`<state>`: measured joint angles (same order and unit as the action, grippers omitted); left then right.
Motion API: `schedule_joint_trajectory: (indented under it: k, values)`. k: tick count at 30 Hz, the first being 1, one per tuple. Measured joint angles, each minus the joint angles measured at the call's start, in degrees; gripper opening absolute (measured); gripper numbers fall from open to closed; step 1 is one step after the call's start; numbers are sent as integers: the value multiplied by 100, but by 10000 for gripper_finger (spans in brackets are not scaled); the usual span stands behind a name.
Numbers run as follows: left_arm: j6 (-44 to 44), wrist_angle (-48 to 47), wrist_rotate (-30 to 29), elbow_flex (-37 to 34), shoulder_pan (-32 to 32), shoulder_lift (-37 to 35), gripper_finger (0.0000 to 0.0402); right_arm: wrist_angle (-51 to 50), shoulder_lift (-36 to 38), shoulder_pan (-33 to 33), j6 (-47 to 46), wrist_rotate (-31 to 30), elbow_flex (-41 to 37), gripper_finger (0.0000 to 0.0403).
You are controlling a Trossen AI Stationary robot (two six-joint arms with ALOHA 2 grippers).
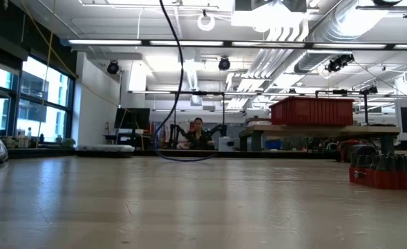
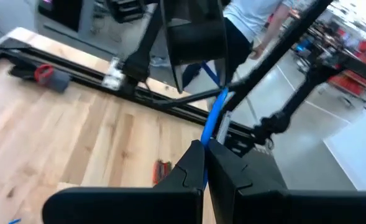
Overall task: Coil cords
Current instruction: Coil the blue wire onto the spool
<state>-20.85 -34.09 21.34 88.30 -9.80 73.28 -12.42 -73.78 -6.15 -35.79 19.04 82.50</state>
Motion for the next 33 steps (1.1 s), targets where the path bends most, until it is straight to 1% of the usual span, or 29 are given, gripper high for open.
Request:
schedule_joint_trajectory:
  k: [4,7,14,17,23,29,33]
  values:
    - [14,-116,151,142,0,219,0,62,-1,41,-42,264,0,0]
    - [-3,-169,409,169,2,358,0,75,-4,44,-95,352,0,0]
    - [39,-383,381,176,20,412,0,455,-4,41,-171,374,0,0]
    - [-30,-294,383,176,20,359,0,351,-4,41,-173,453,-1,0]
    - [-526,45,479,181,28,238,0,-75,-4,41,-168,404,-2,0]
    - [-593,94,588,181,33,237,0,-113,-4,42,-309,1124,-2,0]
    - [-711,159,712,325,-93,284,0,-281,-10,93,-292,1230,-2,0]
